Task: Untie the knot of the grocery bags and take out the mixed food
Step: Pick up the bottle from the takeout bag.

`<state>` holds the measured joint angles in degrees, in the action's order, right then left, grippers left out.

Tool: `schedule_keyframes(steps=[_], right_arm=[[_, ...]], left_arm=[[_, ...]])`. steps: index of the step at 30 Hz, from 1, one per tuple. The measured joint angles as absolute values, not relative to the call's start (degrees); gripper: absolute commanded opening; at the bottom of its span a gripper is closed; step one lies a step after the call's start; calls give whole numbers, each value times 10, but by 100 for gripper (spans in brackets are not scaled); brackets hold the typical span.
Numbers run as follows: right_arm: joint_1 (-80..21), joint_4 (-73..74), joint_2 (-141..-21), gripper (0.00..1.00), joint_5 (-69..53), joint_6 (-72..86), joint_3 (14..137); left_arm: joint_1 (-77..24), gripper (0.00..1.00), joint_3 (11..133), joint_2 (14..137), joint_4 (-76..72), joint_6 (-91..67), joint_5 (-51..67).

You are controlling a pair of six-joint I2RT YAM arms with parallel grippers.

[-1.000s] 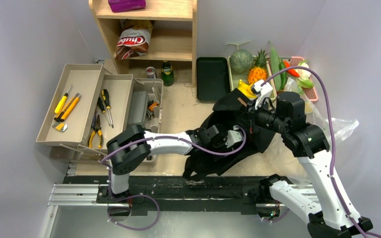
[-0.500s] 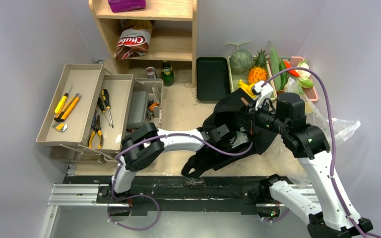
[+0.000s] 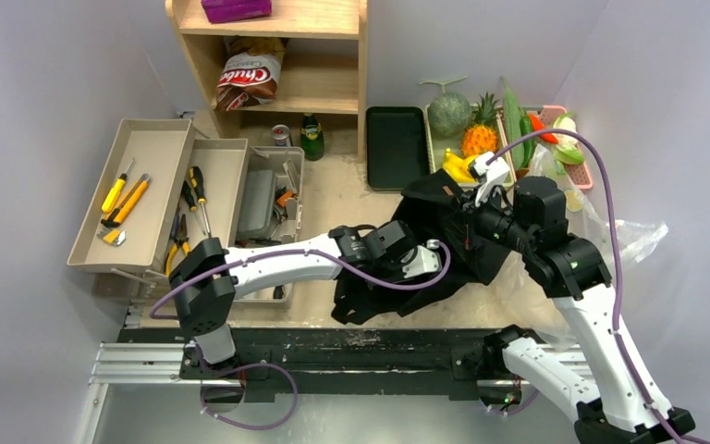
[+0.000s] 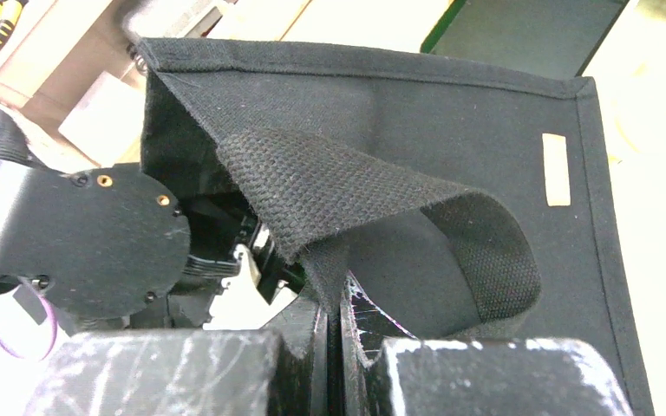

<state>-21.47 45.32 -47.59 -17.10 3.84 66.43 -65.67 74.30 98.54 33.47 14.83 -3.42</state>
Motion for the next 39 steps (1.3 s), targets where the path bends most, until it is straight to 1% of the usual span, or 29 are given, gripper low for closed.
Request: schedule_keyframes(steps=[5,12,19,24,29,30,32,33,34,35,39], right_arm=[[-215,448,-475,0,-159,38,657],[-215,425,-475,0,-155,37,644],[-215,411,-476,0,-154,37,630],[-215,405,-476,0,-155,37,625],[-215,399,-476,0,-161,43,624],[-215,399,-476,0,-161,44,624],[-215,399,-475,0,-163,45,624],[-215,399,-475,0,-165,45,624],[-215,399,-474,0,-168,46,624],[-215,399,-473,0,-173,45,624],[-215,401,-464,0,-200,45,625]], left_arm=[[-656,0,801,981,415,184,-33],[-656,0,868,941,496,232,-18],[-656,0,908,911,562,277,-13],[-651,0,915,889,567,298,-6],[-636,0,891,874,514,299,-4],[-633,5,887,875,506,298,2],[-628,34,886,876,501,296,22],[-624,45,885,875,497,294,37],[-621,50,881,872,490,293,50],[-617,53,871,866,479,287,63],[-612,59,793,817,444,274,88]])
